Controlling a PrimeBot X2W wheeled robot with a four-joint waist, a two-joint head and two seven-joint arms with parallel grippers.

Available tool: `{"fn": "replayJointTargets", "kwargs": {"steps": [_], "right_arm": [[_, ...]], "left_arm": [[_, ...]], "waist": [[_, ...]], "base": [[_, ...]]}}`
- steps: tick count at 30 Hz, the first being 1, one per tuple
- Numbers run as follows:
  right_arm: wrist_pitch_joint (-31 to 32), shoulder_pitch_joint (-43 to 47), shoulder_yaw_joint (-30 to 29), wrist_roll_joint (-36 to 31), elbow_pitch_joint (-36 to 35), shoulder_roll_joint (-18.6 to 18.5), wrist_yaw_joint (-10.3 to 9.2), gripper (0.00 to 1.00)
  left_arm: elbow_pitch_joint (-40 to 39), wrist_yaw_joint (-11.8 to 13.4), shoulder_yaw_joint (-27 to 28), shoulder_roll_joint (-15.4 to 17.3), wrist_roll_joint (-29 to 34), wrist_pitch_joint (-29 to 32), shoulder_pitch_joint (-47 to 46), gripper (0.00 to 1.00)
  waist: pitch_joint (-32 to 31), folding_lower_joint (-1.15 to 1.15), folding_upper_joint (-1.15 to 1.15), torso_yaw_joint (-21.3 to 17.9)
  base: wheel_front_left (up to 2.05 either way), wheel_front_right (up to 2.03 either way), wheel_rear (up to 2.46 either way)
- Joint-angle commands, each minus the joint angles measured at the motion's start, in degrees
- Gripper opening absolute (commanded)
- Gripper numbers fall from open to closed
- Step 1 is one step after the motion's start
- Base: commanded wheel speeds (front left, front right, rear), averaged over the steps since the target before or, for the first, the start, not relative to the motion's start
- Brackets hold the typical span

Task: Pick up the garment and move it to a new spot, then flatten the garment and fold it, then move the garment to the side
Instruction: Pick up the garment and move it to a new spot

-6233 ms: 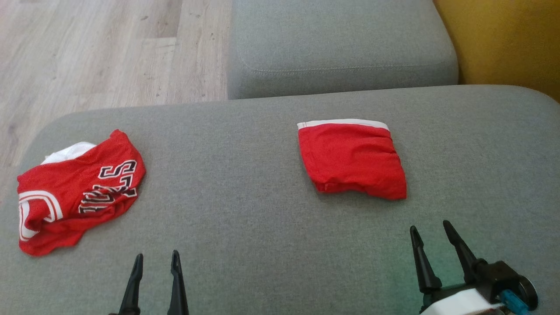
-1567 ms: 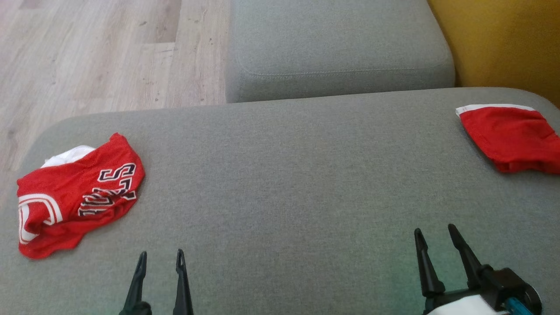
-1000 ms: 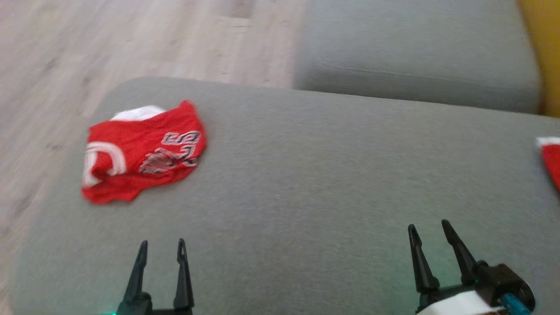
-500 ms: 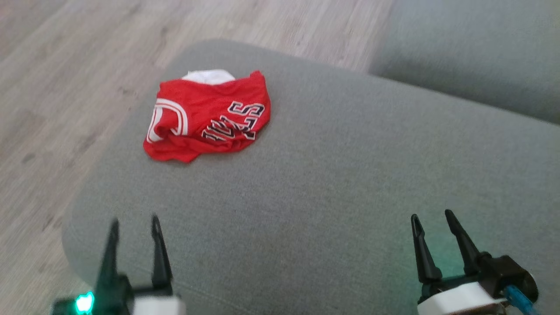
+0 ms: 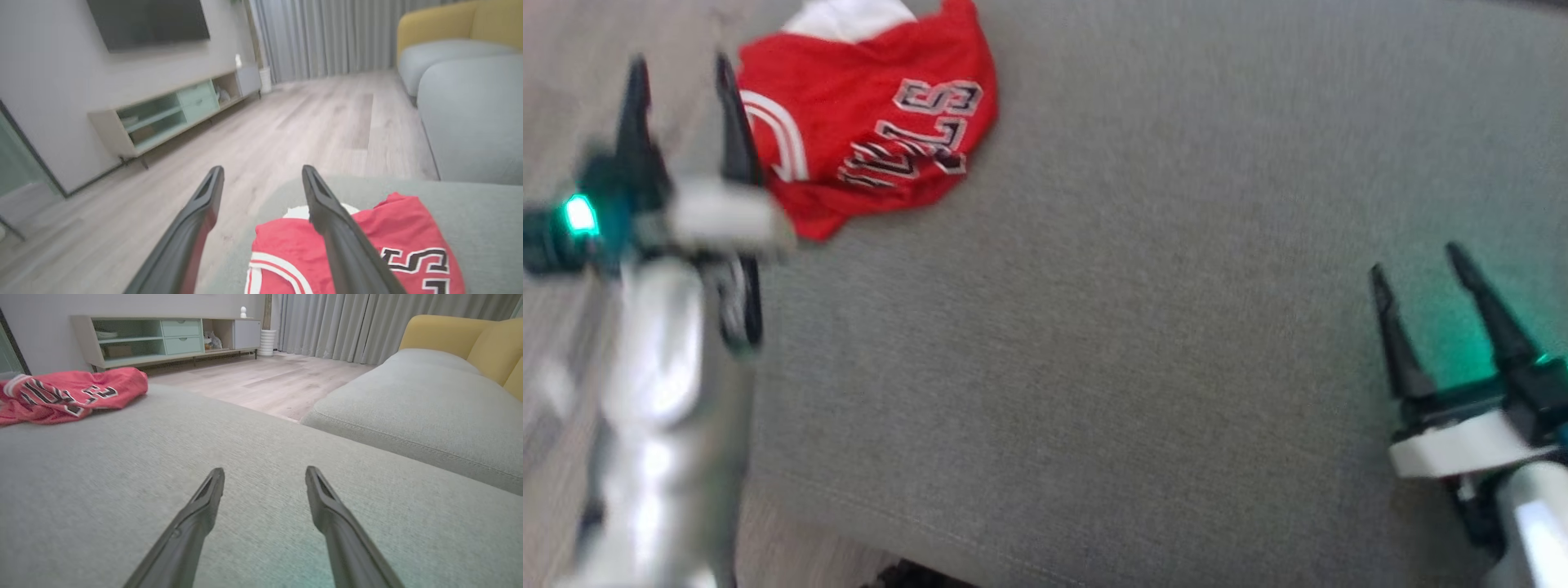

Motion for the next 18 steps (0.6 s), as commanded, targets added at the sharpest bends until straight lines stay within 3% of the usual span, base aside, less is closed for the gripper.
{"fn": "replayJointTargets", "kwargs": {"steps": [1, 6, 11, 13, 14, 15, 18], "right_arm": [[-0.62, -0.89, 0.80, -0.32, -2.12, -1.18, -0.04, 1.00], [-0.62, -2.93, 0.68, -0.57, -3.41, -3.74, -0.04, 1.00], [-0.62, -5.17, 0.83, -0.77, -3.99, -4.11, -0.04, 1.00], [-0.62, -5.77, 0.86, -0.88, -3.86, -3.82, -0.04, 1.00], [-0.62, -5.94, 0.79, -0.90, -3.70, -3.60, -0.04, 1.00], [-0.62, -6.03, 0.72, -0.91, -3.54, -3.35, -0.04, 1.00], [-0.62, -5.96, 1.16, -0.82, -2.70, -2.62, -0.04, 1.00]], "left_arm": [[0.31, -0.33, 2.33, 2.49, -0.77, 1.81, -3.08, 1.00], [17.40, -1.63, 5.54, 4.30, -5.60, 13.68, -15.86, 1.00], [29.71, -0.58, 7.56, 6.22, -7.80, 19.21, -20.34, 1.00], [33.09, -1.26, 8.13, 6.37, -8.81, 20.15, -20.32, 1.00], [34.27, -1.57, 8.08, 6.74, -8.88, 20.00, -20.25, 0.68], [34.78, -1.73, 7.73, 7.44, -8.47, 18.72, -20.28, 0.02], [34.04, 0.54, 4.23, 10.73, -3.74, 9.44, -20.56, 0.00]], "waist": [[5.20, -0.03, 0.00, -2.00], [9.89, -0.03, 0.00, -4.29], [13.15, -0.03, 0.00, -6.78], [13.69, -0.03, 0.00, -7.61], [13.82, -0.03, 0.00, -7.89], [13.87, -0.03, 0.00, -8.12], [12.81, -0.03, 0.00, -8.74]], "base": [[0.00, 0.00, 0.00], [0.00, 0.00, 0.00], [0.00, 0.00, 0.00], [0.00, 0.00, 0.00], [0.00, 0.00, 0.00], [0.00, 0.00, 0.00], [0.00, 0.00, 0.00]]}}
